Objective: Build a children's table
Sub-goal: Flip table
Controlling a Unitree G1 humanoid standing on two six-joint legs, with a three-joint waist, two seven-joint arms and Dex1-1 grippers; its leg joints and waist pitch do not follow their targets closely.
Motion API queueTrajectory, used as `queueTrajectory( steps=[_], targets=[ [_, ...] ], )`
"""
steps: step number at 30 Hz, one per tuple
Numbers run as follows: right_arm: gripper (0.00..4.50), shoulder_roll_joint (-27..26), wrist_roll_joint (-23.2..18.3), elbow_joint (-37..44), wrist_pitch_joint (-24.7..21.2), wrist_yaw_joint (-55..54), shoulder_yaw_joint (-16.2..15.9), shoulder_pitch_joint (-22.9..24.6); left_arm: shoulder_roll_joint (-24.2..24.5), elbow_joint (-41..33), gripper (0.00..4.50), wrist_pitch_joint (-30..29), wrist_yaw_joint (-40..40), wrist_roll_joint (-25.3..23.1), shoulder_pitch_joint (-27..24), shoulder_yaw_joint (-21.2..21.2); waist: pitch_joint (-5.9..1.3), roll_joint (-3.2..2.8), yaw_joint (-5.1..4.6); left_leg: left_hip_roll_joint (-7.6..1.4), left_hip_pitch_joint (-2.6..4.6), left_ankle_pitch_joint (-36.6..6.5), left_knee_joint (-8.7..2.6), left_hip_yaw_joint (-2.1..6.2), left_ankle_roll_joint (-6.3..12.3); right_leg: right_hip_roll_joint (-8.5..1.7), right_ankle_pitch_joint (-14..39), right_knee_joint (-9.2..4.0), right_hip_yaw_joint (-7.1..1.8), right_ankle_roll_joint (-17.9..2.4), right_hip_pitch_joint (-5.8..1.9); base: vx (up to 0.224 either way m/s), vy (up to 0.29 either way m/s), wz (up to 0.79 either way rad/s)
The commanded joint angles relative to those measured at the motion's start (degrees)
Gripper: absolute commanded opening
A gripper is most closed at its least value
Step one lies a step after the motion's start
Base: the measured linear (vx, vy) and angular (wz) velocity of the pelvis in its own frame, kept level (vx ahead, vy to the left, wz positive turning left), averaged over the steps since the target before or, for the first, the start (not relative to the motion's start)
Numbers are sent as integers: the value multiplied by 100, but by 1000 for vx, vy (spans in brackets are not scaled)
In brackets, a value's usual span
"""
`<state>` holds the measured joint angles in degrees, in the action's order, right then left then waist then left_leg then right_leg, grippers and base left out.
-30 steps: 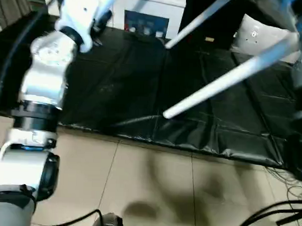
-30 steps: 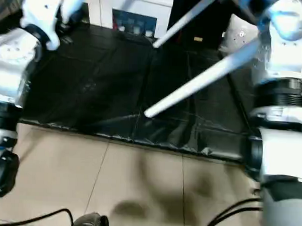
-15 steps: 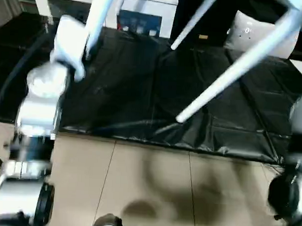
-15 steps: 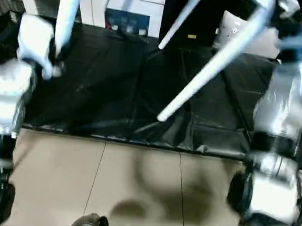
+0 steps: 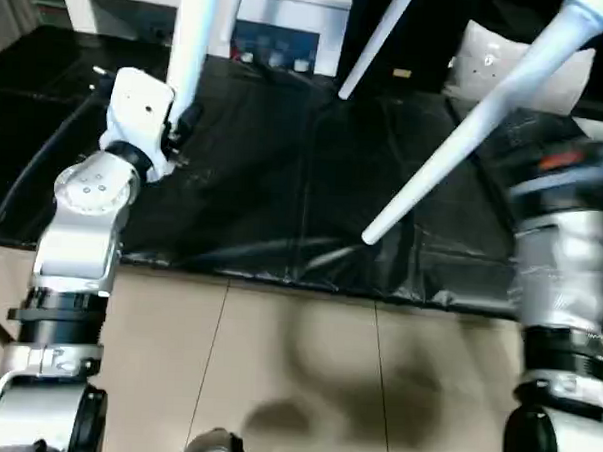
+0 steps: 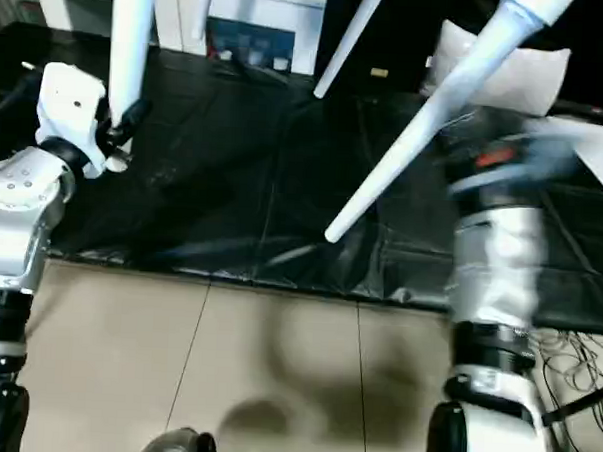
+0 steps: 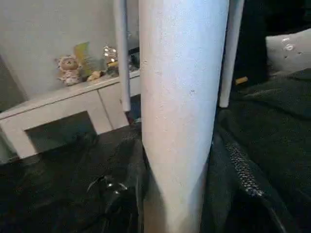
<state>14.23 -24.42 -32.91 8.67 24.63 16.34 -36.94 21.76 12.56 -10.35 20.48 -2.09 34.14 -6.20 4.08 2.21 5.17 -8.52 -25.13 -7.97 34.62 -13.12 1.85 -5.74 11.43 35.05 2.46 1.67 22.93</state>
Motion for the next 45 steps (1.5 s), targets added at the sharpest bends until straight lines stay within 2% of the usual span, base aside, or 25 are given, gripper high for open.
queueTrajectory(
  steps=[1,8,14,22,23,24,25,26,27,28,29,30,31,32,33,34,35,36,37,38,39,40,42,44,45],
  targets=[
    [450,67,234,-201,-177,-142,-98,-156,-71,68,149,102,192,15,-62,271,-440,-89,-73,-477,511,-4016,-599,429,-1241,-339,2382,-483,-125,-701,153,0,0,0],
    [450,0,427,-563,-534,50,-462,-285,-139,438,149,404,251,-14,-284,385,-424,-87,-69,-463,560,-4170,-548,428,-1171,-380,2604,-550,-158,-666,204,0,0,0],
    [450,-120,265,-93,-752,444,-601,-106,-110,740,149,472,255,-48,-454,415,-406,-113,-49,-475,587,-4400,-571,444,-1209,-361,2767,-568,-146,-622,232,0,0,0],
    [450,-257,438,-108,-697,422,-703,-6,-54,2082,149,1119,259,-86,-150,364,-375,-113,-62,-461,593,-4960,-680,384,-1387,-254,3113,-556,-8,-573,253,0,0,0],
    [450,-276,441,-83,-712,419,-706,17,-43,2240,149,1186,256,-92,-86,354,-369,-133,-65,-457,527,-5052,-802,309,-1433,-171,3033,-480,67,-620,193,0,0,0],
    [450,-297,447,-44,-725,407,-712,52,-27,2411,184,1286,240,-97,-15,334,-376,-163,-44,-462,396,-5144,-1036,182,-1536,-51,2737,-264,175,-722,74,0,0,0],
    [450,-309,467,-1,-723,386,-723,99,-7,2565,184,1364,232,-87,41,312,-385,-115,-32,-470,278,-5123,-1207,87,-1544,31,2493,-61,237,-781,-47,0,0,0],
    [450,-318,484,34,-723,369,-732,135,9,2696,219,1435,227,-78,88,298,-460,-53,135,-396,239,-4526,-1395,-199,-1666,32,1836,317,225,-957,-135,0,0,0],
    [450,-327,537,116,-683,292,-738,233,48,2967,222,1594,231,-48,169,262,-477,276,55,-287,839,-3500,-353,-33,-1388,-628,3022,-658,-118,-845,465,-29,-76,26],
    [450,-328,548,130,-670,273,-736,252,55,3009,227,1619,234,-41,179,256,-431,296,152,-316,1057,-2757,369,181,-919,-1150,3813,-1139,-390,-719,662,0,0,0],
    [450,-329,546,234,-600,248,-699,371,89,3125,235,1731,268,13,174,208,-277,181,62,-160,356,-974,441,813,-469,-1276,4035,-908,-455,-725,-66,0,0,0],
    [450,-338,535,312,-563,257,-671,453,109,3205,248,1834,293,48,164,180,-288,-14,8,-309,240,-1211,-123,884,-861,-725,4022,-719,162,-643,-303,38,85,-38],
    [450,-335,513,386,-547,273,-648,517,116,3180,260,1864,308,88,127,146,-272,-240,-1,-505,529,-3232,-419,883,-1201,-257,3626,-596,268,-405,10,-13,51,-9],
    [450,-332,444,670,-498,321,-582,761,136,3064,268,1970,363,236,-27,23,-356,-331,-170,-623,435,-5609,-847,1008,-1590,-12,1605,-35,363,-547,-158,-53,60,-11],
    [450,-330,410,862,-482,338,-546,919,131,2954,273,2030,406,360,-144,-75,-376,-409,-4,-602,325,-5903,-1055,776,-1494,71,203,346,438,-853,-252,-50,14,6],
    [450,-328,366,1022,-465,353,-509,1055,132,2806,281,2092,395,420,-279,-137,-367,-491,-3,-561,362,-5821,-1103,715,-1501,50,77,353,435,-908,-204,0,0,0],
    [450,-304,325,1161,-428,353,-442,1181,126,2637,281,2134,399,512,-426,-225,-393,-246,-86,-527,442,-5353,-1015,716,-1406,-140,643,126,235,-888,-236,0,0,0],
    [450,-304,325,1161,-428,353,-442,1181,126,2637,305,2134,399,512,-426,-225,-438,-103,-72,-410,473,-4545,-694,689,-1338,-471,1890,-309,32,-850,-167,0,0,0],
    [450,-290,277,1357,-398,347,-377,1352,136,2487,313,2231,398,587,-598,-295,-417,-16,-55,-355,471,-4042,-540,629,-1132,-572,2567,-475,-11,-780,-76,0,0,0],
    [450,-257,280,1731,-211,241,-231,1709,129,2175,316,2453,326,750,-949,-509,-387,-131,52,-366,509,-3225,-385,616,-735,-794,3305,-711,-112,-714,-68,0,0,0],
    [450,-254,282,1762,-195,232,-219,1739,129,2151,322,2472,320,763,-977,-527,-358,-129,77,-469,369,-2637,-462,639,-529,-792,3325,-728,-106,-672,-189,16,-62,-6],
    [450,-251,270,2010,-139,191,-153,1973,113,1941,332,2612,245,861,-1195,-665,-340,-205,73,-484,356,-2630,-525,640,-562,-694,3292,-694,-49,-661,-192,16,-62,-6],
    [450,-243,284,2458,-69,164,-74,2382,67,1505,344,2763,182,1068,-1582,-882,-358,-239,17,-549,388,-3105,-666,614,-818,-469,2543,-561,11,-729,-166,0,0,0],
    [450,-223,167,3105,-234,267,-52,2953,-189,460,344,2607,288,1688,-2194,-1132,-356,-294,24,-546,389,-3323,-686,598,-855,-465,2298,-551,-18,-848,-172,26,-19,-6],
    [450,-200,84,3395,-395,332,-72,3210,-311,-101,344,2385,405,2000,-2515,-1134,-355,-268,16,-561,383,-3307,-690,588,-845,-461,2187,-539,-29,-899,-182,53,-14,-8]
  ],
)
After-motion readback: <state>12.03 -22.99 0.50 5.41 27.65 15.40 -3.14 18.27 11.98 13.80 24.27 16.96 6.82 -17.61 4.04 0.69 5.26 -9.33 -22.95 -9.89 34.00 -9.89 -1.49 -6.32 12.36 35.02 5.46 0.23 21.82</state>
